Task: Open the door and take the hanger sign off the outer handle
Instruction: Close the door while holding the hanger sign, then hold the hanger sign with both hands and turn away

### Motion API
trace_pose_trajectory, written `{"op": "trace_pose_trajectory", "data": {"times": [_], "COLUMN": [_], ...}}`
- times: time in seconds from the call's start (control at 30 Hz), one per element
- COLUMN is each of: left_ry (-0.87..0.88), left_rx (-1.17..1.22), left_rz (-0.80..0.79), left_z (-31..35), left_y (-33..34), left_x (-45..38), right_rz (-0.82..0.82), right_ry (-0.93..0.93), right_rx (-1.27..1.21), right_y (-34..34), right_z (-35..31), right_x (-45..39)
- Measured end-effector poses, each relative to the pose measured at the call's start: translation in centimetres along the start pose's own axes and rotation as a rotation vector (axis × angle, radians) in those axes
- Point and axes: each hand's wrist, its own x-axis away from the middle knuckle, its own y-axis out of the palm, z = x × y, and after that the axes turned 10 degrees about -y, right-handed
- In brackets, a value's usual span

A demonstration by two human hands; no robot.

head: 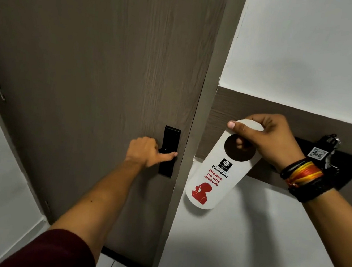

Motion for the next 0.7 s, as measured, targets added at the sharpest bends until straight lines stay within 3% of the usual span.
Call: {"op": "trace_pose_trajectory", "data": {"times": [0.3,0.37,0.43,0.47,0.57,0.63,0.7], "left_ry": [0.028,0.076,0.134,0.156,0.171,0.212,0.230], "left_rx": [-0.212,-0.023,0.369,0.604,1.112,1.134,1.120], "left_rz": [0.010,0.189,0.295,0.236,-0.279,-0.450,-0.478], "left_z": [1.3,1.8,2.8,3.4,4.8,5.0,5.0], "left_y": [-2.7,-2.5,-2.5,-3.0,-4.6,-5.9,-6.5], "left_x": [1.6,3.1,5.0,5.9,8.6,9.9,10.7], "right_rz": [-0.038,-0.049,-0.051,-0.045,-0.034,-0.035,-0.035], "right_ry": [0.118,0.144,0.169,0.181,0.203,0.214,0.213], "right_rx": [-0.142,-0.179,-0.198,-0.203,-0.231,-0.236,-0.233], "right_y": [1.0,0.9,0.6,0.5,0.3,0.3,0.4], "right_z": [0.0,-0.1,-0.4,-0.5,-1.0,-1.4,-1.7], "right_x": [2.4,2.8,3.0,3.0,2.7,2.4,2.0]}}
